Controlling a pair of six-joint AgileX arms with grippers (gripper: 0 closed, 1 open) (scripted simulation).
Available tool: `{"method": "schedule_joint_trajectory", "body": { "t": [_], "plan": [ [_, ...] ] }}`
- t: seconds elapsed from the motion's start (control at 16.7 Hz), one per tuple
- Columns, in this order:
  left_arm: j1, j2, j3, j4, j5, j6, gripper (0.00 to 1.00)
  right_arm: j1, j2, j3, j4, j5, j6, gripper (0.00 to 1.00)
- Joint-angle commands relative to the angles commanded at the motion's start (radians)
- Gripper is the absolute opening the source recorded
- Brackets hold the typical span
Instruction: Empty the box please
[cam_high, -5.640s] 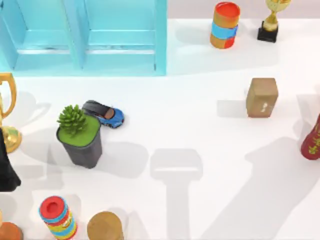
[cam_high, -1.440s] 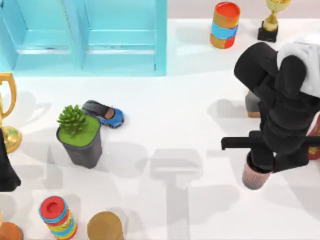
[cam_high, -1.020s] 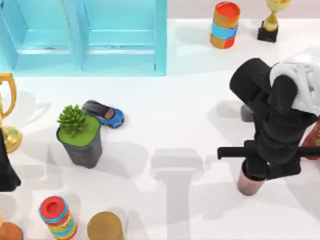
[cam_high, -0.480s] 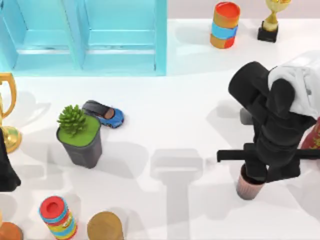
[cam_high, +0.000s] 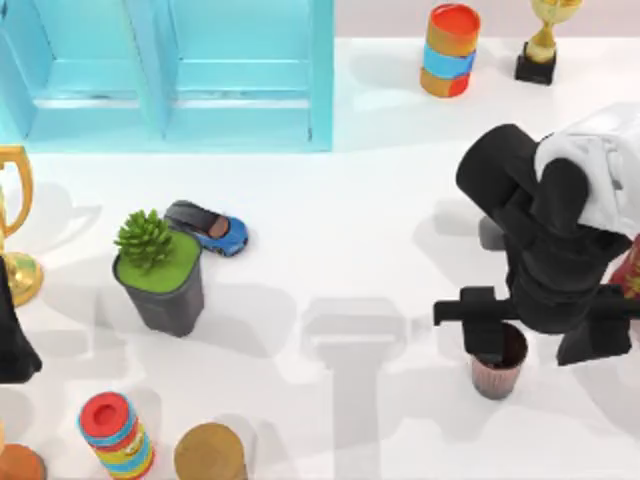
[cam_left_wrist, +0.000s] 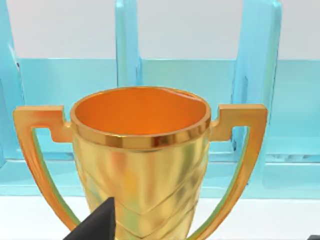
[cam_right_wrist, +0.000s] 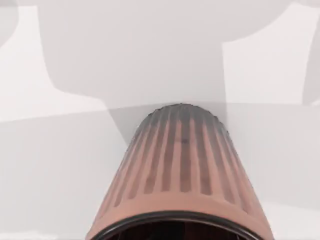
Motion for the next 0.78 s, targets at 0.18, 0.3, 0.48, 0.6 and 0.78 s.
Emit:
{"method": "schedule_joint_trajectory", "body": {
  "t": [0.18,0.3,0.48,0.6,0.78],
  "plan": [
    [0.0,0.0,0.0,0.0,0.0,0.0,1.0,0.0,0.0,0.0,0.0,0.0,0.0,1.0],
    [0.0,0.0,0.0,0.0,0.0,0.0,1.0,0.0,0.0,0.0,0.0,0.0,0.0,1.0],
    [0.0,0.0,0.0,0.0,0.0,0.0,1.0,0.0,0.0,0.0,0.0,0.0,0.0,1.0],
    [0.0,0.0,0.0,0.0,0.0,0.0,1.0,-0.002,-0.001,0.0,0.0,0.0,0.0,1.0],
    [0.0,0.0,0.0,0.0,0.0,0.0,1.0,0.001,-0.003,0.038,-0.041,0.001,0.003,1.0]
  ]
}}
